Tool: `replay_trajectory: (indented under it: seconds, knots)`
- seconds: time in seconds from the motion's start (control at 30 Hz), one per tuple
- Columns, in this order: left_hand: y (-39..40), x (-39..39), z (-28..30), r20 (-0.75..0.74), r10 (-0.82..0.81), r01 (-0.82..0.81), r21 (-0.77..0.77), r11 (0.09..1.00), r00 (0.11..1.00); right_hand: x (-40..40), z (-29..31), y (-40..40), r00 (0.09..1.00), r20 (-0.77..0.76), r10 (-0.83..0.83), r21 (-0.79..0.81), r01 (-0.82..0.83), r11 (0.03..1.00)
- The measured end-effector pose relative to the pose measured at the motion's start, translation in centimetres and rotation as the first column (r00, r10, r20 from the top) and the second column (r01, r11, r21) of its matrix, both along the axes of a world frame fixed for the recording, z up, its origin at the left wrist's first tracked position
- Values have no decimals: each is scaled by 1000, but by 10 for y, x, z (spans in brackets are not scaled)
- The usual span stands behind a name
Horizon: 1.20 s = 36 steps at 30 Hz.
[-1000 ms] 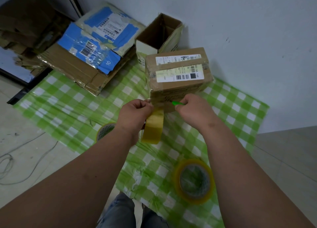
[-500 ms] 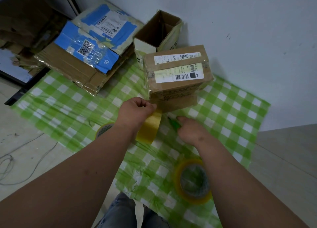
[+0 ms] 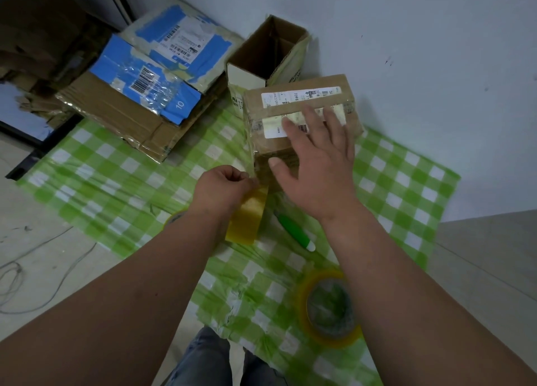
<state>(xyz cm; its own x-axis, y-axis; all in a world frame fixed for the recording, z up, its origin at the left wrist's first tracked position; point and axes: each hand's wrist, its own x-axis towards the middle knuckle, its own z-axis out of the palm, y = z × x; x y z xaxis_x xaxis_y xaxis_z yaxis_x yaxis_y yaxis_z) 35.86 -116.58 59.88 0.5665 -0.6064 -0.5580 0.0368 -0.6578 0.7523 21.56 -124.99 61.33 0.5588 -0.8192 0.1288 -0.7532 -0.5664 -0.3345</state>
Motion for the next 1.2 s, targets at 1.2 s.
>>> replay_trajectory:
  seconds: [1.2]
  knots:
    - [-11, 23, -9, -87, 10, -6, 51, 999, 996, 14, -26, -10, 987, 108, -116, -94, 127, 987]
